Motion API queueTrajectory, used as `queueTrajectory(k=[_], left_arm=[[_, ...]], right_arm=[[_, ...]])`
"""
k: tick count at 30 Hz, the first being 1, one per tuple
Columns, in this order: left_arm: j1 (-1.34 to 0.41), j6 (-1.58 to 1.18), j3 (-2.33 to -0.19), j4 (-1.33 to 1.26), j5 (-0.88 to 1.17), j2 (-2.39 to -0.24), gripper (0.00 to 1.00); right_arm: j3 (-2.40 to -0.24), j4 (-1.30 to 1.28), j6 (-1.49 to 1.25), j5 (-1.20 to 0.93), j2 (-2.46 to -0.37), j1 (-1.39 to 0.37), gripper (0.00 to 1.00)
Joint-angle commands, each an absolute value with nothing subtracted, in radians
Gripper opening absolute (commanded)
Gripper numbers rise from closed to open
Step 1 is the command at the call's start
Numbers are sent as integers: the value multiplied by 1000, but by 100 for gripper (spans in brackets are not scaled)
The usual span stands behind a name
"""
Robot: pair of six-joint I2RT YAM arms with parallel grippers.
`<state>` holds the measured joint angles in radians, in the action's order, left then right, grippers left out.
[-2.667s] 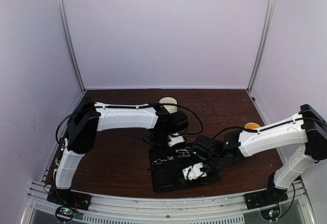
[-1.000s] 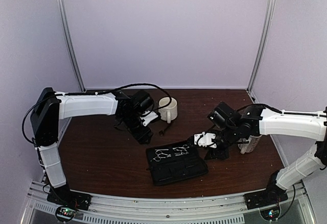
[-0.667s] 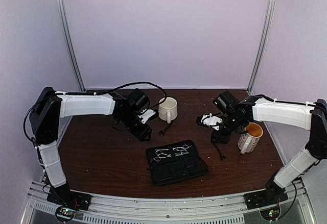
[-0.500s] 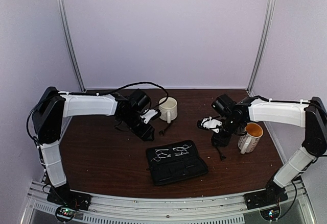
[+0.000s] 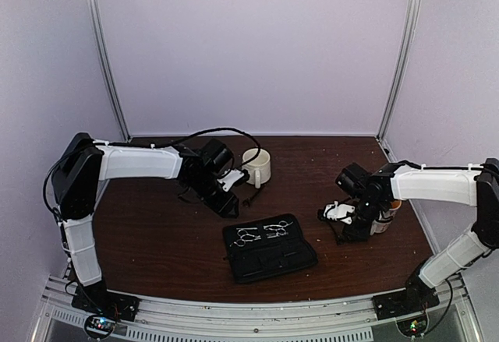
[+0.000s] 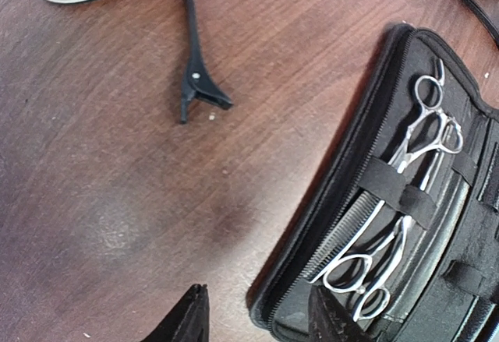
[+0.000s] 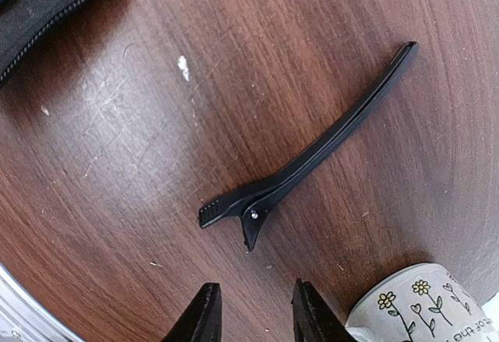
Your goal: Sort the hair-cutting tools
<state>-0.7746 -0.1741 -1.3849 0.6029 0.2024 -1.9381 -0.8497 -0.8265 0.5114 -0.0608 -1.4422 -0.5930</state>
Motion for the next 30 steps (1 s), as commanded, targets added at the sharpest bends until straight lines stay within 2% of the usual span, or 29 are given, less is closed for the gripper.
queueTrajectory(k=[1,4,6,8,11,16,18,21,25,30], left_arm=[[-803,-183,-1382,589,199,-1896,47],[-821,-183,-1373,596,197,-1872,42],[-838,-176,-1350,594,200,-1846,34],[-862,-175,-1311,580,172,-1813,21],[-896,-173,-1230,546,197,-1743,12],[-1002,-116,-1054,413,227,-1579,8],[-1019,-119,-1033,396,267,-1554,9],[-1041,-103,-1056,416,264,-1559,9],[-1047,-51,-1116,469,303,-1627,9],[-1087,53,-1194,584,293,-1696,11]], right_arm=[[-848,-852,584,-42,-1453,-586,33],[-857,-838,608,-47,-1479,-586,33],[-865,-836,625,-58,-1505,-586,32],[-876,-839,632,-80,-1527,-587,32],[-886,-826,639,-94,-1551,-586,31],[-904,-797,638,-124,-1590,-586,27],[-912,-791,637,-137,-1608,-588,23],[-926,-786,639,-143,-1618,-588,18],[-950,-805,644,-143,-1638,-588,0],[-943,-816,644,-137,-1623,-587,0]])
